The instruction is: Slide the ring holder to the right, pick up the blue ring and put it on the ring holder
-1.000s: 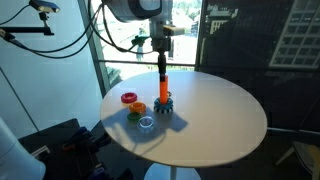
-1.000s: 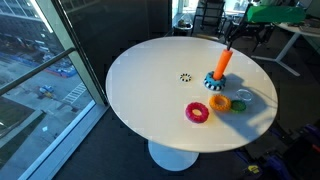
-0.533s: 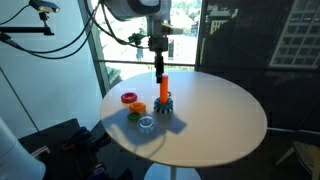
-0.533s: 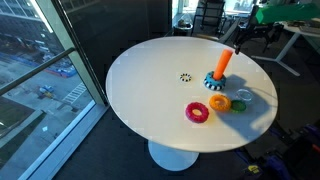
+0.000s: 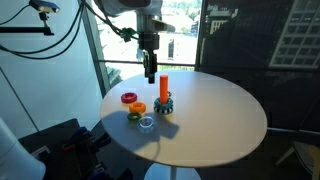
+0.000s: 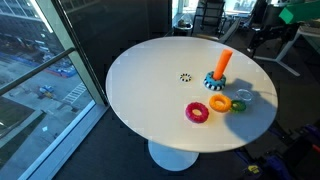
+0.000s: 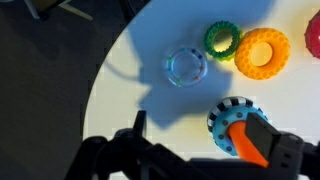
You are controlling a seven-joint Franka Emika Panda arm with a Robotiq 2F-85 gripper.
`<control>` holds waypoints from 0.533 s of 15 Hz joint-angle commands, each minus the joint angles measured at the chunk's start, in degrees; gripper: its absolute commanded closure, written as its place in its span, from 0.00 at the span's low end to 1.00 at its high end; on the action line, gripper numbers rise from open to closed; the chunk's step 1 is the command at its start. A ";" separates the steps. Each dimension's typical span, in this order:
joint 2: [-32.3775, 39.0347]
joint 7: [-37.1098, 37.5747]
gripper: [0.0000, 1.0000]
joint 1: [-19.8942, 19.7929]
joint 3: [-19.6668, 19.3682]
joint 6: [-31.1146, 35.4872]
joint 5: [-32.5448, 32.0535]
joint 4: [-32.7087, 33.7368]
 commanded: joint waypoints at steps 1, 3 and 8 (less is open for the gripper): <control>-6.05 -5.16 0.00 -0.37 -0.13 -2.47 -0.47 -3.91; -8.56 -7.61 0.00 -0.51 -0.13 -4.10 -0.23 -5.33; -15.06 -11.55 0.00 -0.82 -0.08 -9.69 0.23 -7.38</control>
